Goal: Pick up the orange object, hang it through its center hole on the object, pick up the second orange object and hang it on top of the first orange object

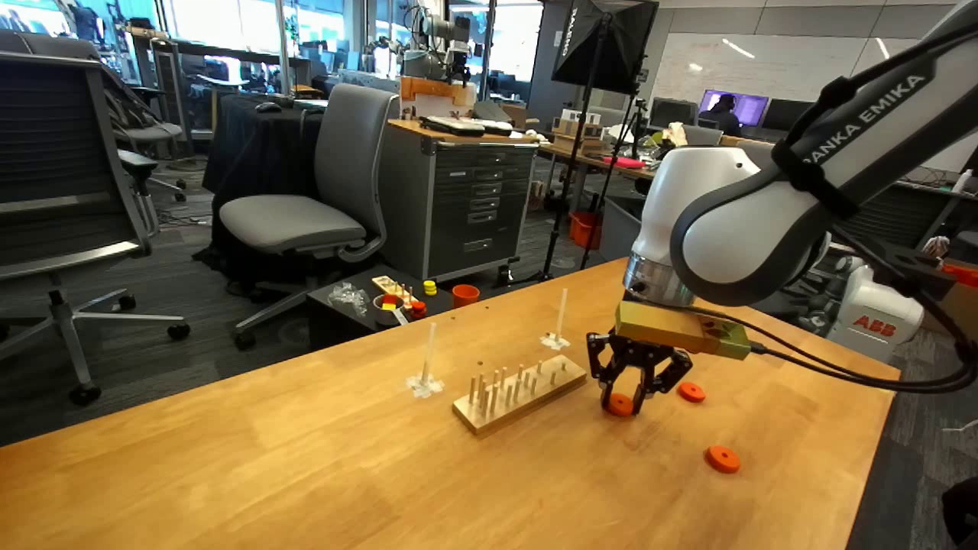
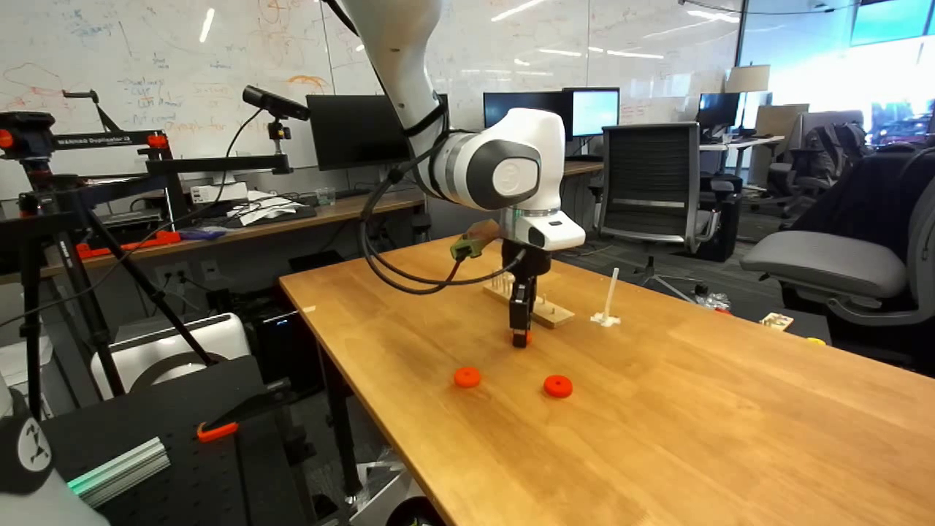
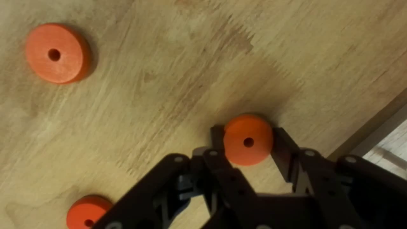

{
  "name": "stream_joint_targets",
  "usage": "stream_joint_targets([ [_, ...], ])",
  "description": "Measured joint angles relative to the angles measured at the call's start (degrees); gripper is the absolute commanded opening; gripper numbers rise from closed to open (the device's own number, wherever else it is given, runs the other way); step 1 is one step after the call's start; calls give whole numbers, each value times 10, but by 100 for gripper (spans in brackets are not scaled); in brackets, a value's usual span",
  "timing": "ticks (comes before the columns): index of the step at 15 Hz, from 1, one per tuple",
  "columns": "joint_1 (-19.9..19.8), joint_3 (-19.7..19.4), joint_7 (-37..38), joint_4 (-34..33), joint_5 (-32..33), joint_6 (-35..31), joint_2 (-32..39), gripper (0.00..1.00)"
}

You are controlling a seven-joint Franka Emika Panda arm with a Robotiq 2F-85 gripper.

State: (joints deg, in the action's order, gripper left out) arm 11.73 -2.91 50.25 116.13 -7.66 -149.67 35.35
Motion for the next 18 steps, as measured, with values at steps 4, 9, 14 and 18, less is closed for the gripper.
stream_joint_targets([
  [4, 10, 0, 0, -3, 4, 1, -14, 17],
  [9, 36, 1, -7, -33, 55, 76, -32, 17],
  [14, 39, 5, -88, -98, 101, 235, -32, 17],
  [18, 26, 17, -188, -148, 102, 315, -26, 17],
])
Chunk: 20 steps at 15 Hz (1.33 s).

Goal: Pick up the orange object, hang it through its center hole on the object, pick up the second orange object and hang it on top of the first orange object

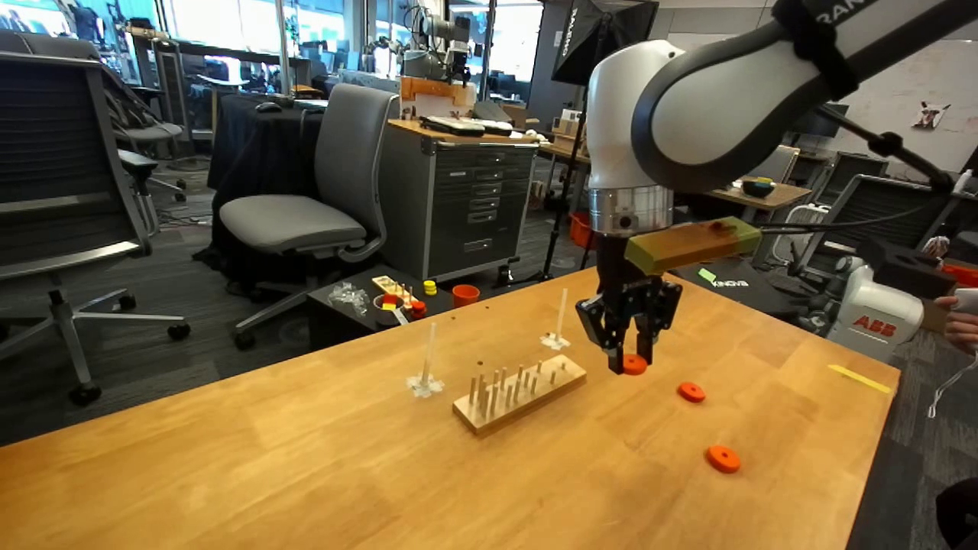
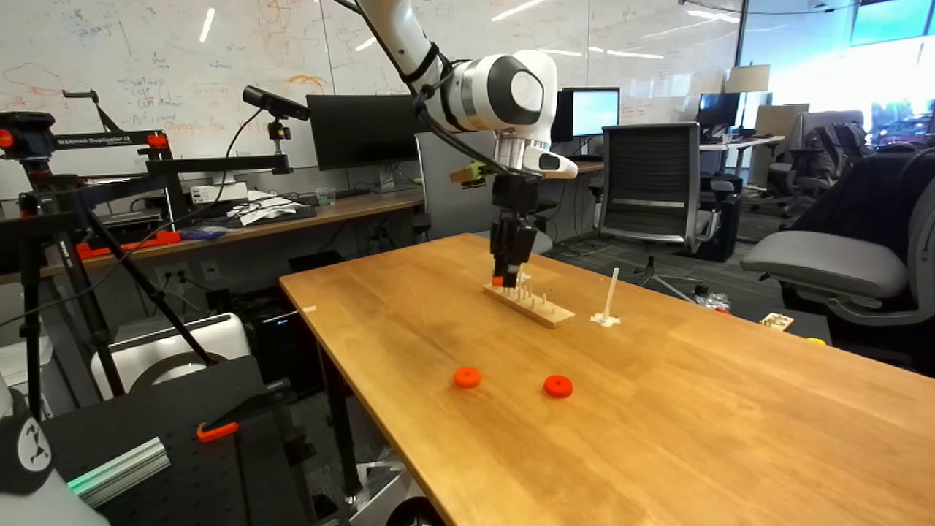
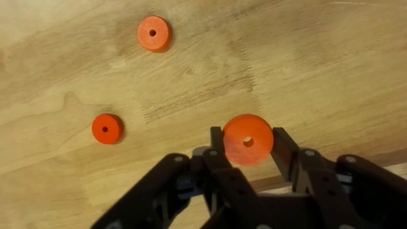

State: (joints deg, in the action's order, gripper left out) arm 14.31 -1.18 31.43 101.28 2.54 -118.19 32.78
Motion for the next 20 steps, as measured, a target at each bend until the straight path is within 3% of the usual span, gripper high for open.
stream_joint_targets([
  [1, -2, 1, -18, -10, 0, 11, 3, 17],
  [2, -3, 1, -31, -19, 0, 21, 7, 42],
  [8, -4, 1, -48, -38, 0, 34, 19, 42],
  [9, -4, 1, -49, -38, 0, 34, 19, 17],
  [20, -4, 1, -48, -72, 0, 7, 54, 17],
])
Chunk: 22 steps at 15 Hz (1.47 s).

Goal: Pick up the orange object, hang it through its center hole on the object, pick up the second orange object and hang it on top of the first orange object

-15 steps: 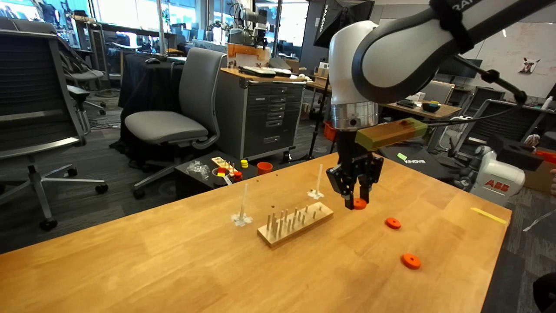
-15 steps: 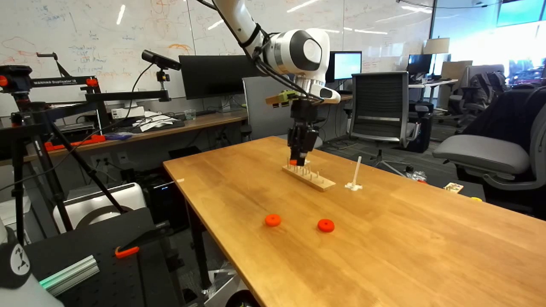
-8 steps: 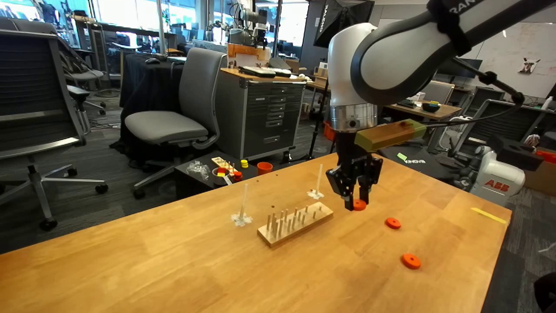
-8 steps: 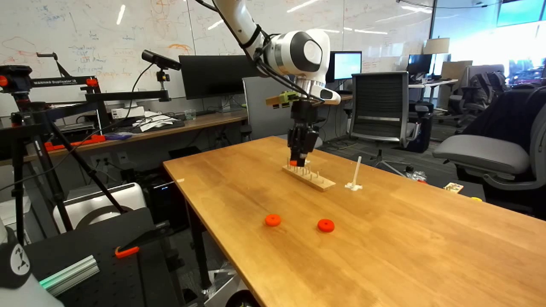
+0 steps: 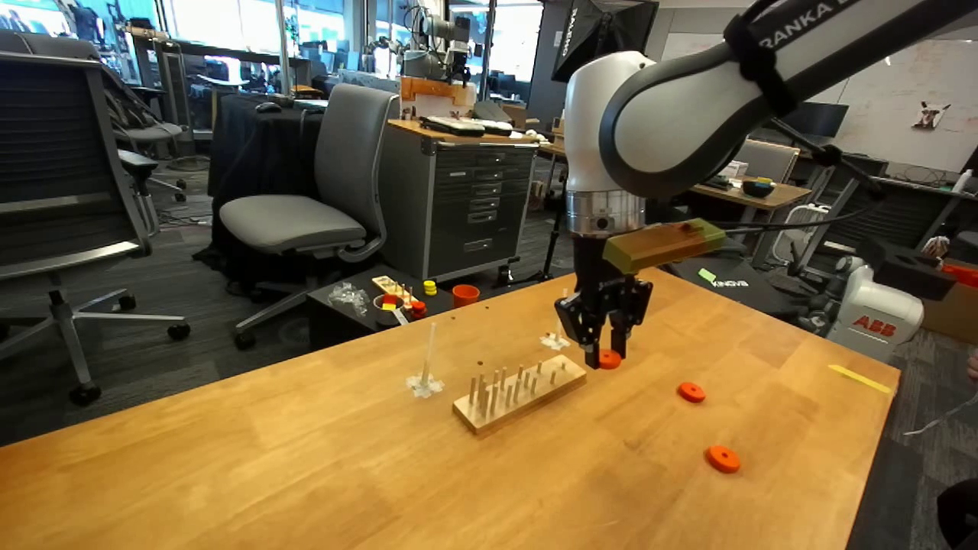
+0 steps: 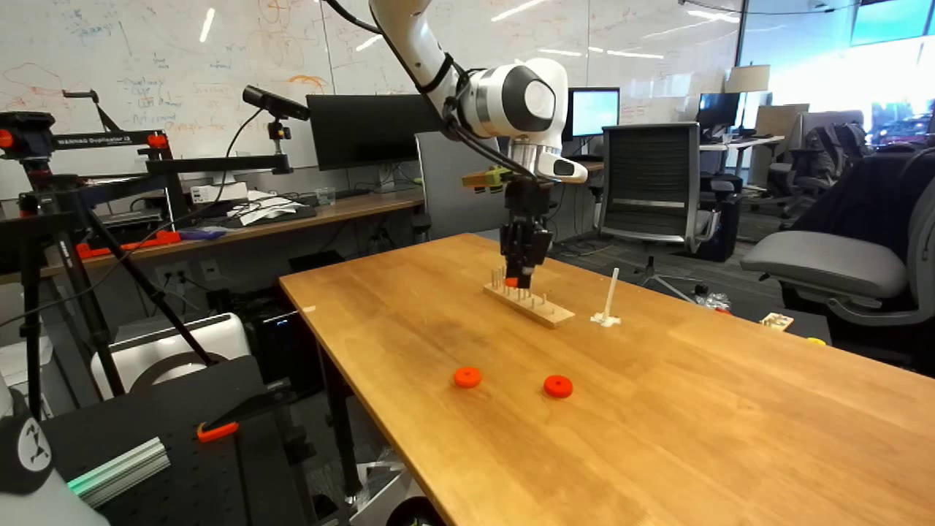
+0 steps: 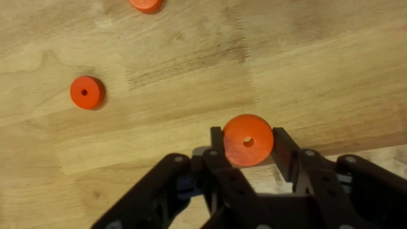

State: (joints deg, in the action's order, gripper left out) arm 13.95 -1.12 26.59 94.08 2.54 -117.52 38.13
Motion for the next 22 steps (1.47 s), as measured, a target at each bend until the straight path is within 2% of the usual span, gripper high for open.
stream_joint_targets([
  [15, 2, -1, 1, -121, 0, -12, 108, 17],
  [22, 10, 0, 1, -161, 0, -12, 129, 17],
])
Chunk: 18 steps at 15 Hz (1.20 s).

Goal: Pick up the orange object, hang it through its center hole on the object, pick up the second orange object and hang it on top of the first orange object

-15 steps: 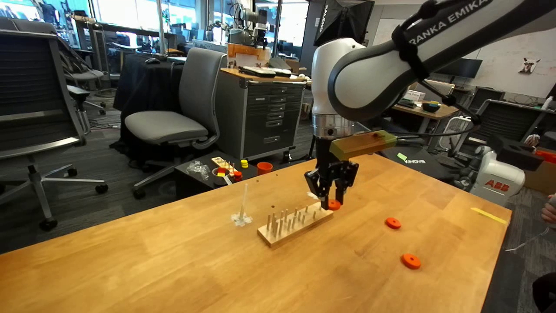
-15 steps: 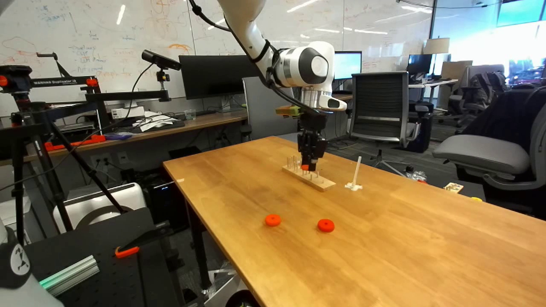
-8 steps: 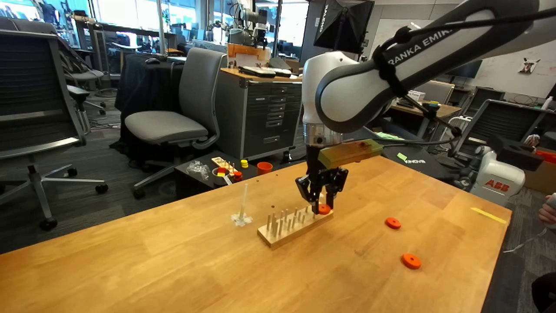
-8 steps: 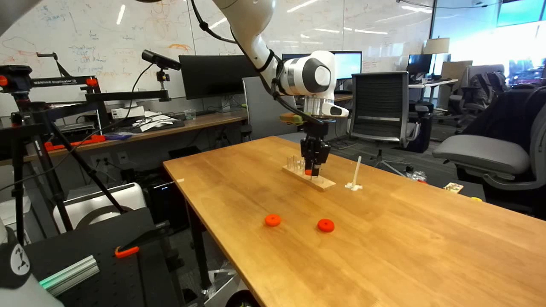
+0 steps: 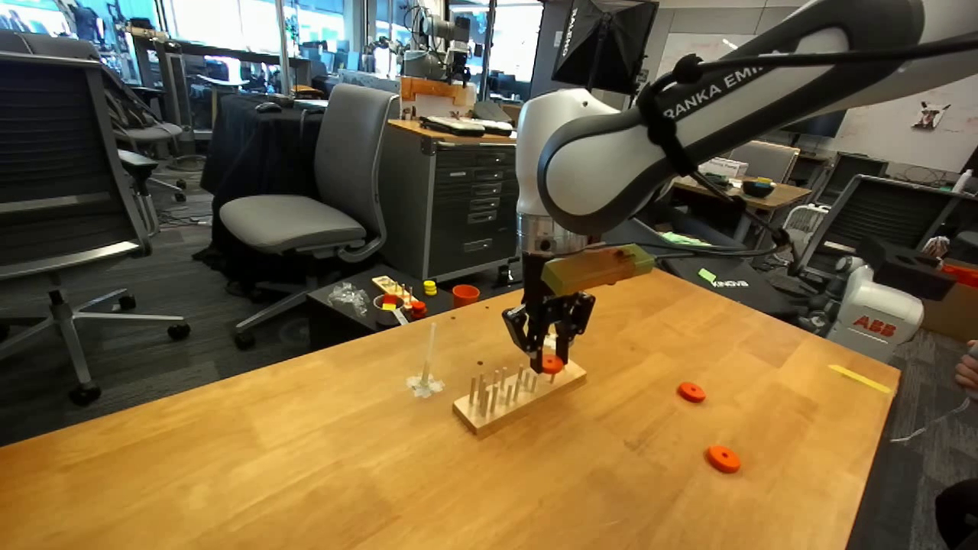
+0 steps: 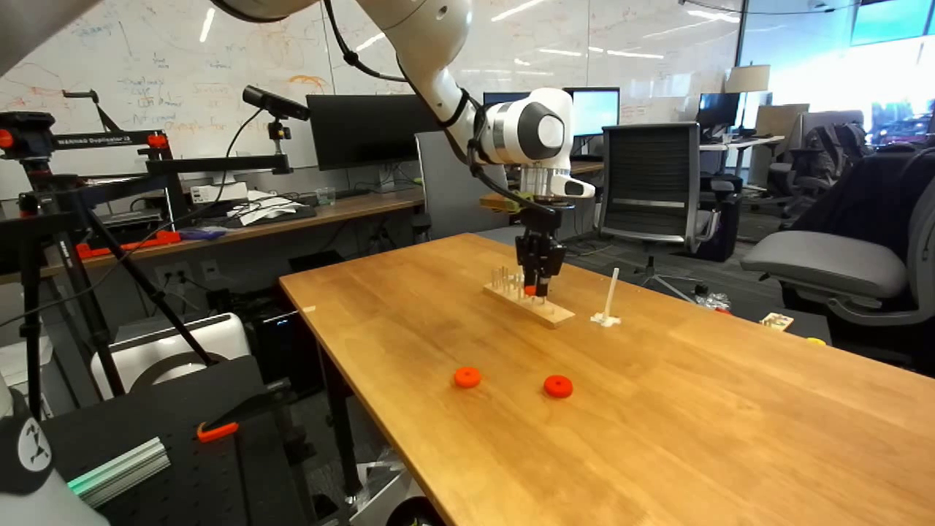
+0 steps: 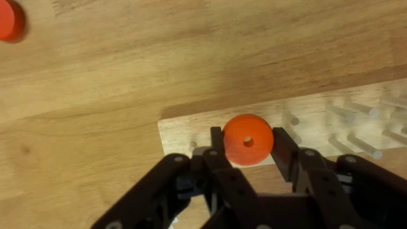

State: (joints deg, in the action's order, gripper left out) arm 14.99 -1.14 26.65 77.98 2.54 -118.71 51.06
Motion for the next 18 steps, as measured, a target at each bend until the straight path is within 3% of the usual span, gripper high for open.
stream_joint_targets([
  [18, -15, 1, 0, 3, -31, 1, 3, 17],
])
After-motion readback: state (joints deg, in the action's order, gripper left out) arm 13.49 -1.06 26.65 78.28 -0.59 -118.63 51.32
